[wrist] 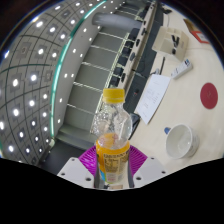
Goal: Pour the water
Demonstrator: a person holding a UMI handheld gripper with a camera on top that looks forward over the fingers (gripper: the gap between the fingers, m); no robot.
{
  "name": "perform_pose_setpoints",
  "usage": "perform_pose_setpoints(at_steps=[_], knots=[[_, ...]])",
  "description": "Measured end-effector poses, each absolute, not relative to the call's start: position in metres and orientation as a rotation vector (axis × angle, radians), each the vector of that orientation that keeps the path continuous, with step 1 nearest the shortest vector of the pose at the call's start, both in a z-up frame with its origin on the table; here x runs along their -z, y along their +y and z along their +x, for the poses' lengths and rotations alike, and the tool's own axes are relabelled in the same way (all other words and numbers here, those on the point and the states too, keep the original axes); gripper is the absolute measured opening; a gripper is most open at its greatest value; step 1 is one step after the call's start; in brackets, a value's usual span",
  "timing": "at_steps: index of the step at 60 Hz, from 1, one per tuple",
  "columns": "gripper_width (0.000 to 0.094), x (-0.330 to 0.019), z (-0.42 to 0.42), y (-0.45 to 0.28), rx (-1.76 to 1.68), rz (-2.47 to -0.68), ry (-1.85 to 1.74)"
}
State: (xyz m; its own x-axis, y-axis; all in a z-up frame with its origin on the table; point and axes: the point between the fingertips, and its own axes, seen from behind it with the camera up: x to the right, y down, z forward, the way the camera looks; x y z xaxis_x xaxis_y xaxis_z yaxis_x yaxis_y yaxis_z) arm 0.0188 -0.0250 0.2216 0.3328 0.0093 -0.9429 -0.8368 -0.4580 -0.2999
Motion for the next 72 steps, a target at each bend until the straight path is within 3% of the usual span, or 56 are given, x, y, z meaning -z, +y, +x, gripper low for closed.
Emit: perform_pose_setpoints(at_steps=[8, 15, 22, 24, 39, 50, 55, 64, 69, 72], knots=[[0.039, -0.251, 0.085, -0.015, -0.789, -1.789, 0.385], [0.039, -0.252, 0.149, -0.004, -0.451, -1.781, 0.202], [0.039, -0.222, 0.202, 0.001, -0.175, -1.811, 0.056], [0.039, -0.196, 0.221, 0.012, -0.127, -1.82, 0.026], [0.039, -0.103, 0.269, 0.009, -0.032, -1.944, -0.021], [0.0395, -0.064, 0.272, 0.002, -0.052, -1.978, -0.011], [0.0397, -0.066, 0.274, 0.006, -0.042, -1.951, -0.01], [0.0551, -0.065, 0.274, 0.0, -0.018, -1.965, -0.014], [0.0874, -0.063, 0.268, -0.009, -0.033, -2.003, -0.029], [0.0823, -0.068, 0.267, -0.019, -0.029, -2.021, -0.023]])
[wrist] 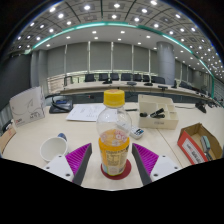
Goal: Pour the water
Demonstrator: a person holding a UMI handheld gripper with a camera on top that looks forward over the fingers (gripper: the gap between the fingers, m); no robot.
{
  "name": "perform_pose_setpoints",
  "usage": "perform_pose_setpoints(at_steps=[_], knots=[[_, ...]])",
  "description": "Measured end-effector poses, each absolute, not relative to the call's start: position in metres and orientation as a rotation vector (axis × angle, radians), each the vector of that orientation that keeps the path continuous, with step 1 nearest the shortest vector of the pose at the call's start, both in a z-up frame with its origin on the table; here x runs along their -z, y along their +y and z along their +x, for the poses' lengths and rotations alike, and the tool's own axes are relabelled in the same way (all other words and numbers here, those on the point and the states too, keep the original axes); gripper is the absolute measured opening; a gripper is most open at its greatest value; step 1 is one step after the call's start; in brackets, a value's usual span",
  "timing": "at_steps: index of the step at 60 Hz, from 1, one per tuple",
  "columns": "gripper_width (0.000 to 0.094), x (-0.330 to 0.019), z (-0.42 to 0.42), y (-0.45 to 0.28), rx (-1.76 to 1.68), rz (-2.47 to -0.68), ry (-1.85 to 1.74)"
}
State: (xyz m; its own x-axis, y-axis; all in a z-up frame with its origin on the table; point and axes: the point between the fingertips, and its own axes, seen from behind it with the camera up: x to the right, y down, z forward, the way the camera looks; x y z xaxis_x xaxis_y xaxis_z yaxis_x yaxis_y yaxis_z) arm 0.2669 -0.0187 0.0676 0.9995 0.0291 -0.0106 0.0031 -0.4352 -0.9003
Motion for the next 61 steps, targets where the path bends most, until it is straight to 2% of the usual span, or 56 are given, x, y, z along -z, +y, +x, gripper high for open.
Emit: perform_pose_setpoints(at_steps=[4, 17, 25, 41, 61], knots=[[0.0871, -0.079, 0.266, -0.034, -0.009, -2.034, -0.008], [0.0858, -0.137, 0.235, -0.114, 0.048, -2.06, -0.03], [0.0856, -0.177, 0.202, -0.192, 0.059, -2.091, -0.024], [0.0858, -0.21, 0.149, -0.316, 0.033, -2.157, 0.004], [0.0858, -0.227, 0.128, -0.372, 0.06, -2.143, -0.046]])
